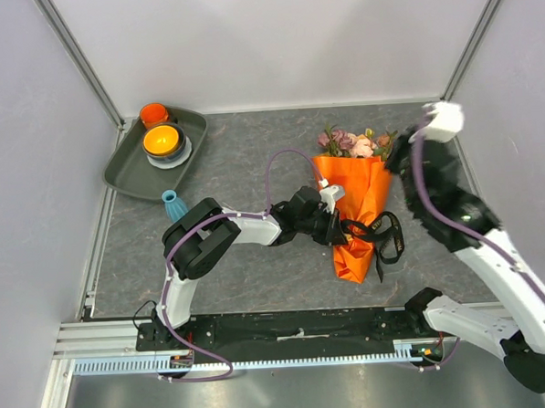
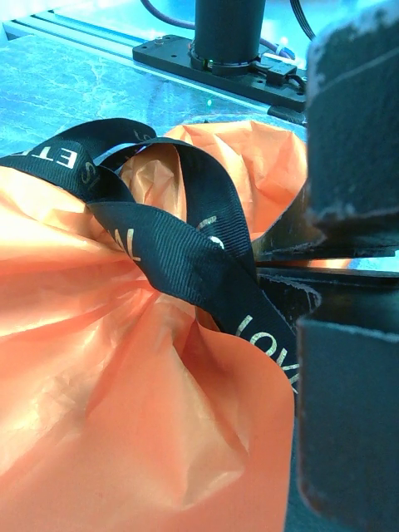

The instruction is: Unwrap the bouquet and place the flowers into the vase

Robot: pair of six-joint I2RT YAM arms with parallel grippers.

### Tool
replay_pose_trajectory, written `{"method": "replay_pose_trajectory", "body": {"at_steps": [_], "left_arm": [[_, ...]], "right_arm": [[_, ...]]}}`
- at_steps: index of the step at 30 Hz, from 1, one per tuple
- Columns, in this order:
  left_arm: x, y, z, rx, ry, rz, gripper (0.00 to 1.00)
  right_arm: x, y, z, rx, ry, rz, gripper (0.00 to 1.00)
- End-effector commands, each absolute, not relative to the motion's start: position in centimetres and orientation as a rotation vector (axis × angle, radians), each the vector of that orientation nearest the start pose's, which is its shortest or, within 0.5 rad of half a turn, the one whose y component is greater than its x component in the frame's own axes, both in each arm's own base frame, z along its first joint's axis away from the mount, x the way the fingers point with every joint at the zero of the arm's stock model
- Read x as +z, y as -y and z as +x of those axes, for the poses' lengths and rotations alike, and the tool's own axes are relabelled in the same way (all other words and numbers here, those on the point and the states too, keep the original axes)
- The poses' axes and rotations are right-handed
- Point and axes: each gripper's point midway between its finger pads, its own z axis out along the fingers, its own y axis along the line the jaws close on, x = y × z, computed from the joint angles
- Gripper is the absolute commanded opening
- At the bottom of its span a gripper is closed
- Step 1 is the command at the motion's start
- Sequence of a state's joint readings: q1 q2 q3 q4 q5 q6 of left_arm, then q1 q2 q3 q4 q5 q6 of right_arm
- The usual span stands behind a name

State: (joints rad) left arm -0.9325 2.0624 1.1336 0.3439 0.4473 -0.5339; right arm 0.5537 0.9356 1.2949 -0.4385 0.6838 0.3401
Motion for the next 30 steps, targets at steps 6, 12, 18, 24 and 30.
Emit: {"method": "replay_pose_trajectory", "body": {"at_steps": [6, 12, 18, 24, 30], "left_arm": [[2.7, 46.1, 22.4, -1.242, -2.303, 0.775, 0.1], [2.5, 46.0, 22.4, -1.238, -2.308, 0.774, 0.1], [2.6, 46.0, 22.4, -1.236, -2.307, 0.775, 0.1], [2.4, 46.0, 22.4, -1.234, -2.309, 0.776, 0.1], [2.4, 46.1, 22.4, -1.238, -2.308, 0.777, 0.1]], "right_arm": [[21.9, -9.2, 27.5, 0.139, -2.024, 0.268, 0.46], [14.9, -10.2, 26.2, 0.092, -2.243, 0.168, 0.67], [10.7, -11.0, 25.0, 0.087, -2.394, 0.099, 0.59], [8.3, -11.0, 23.8, 0.088, -2.47, 0.146, 0.57], [7.0, -10.8, 23.3, 0.066, -2.498, 0.143, 0.61]]}}
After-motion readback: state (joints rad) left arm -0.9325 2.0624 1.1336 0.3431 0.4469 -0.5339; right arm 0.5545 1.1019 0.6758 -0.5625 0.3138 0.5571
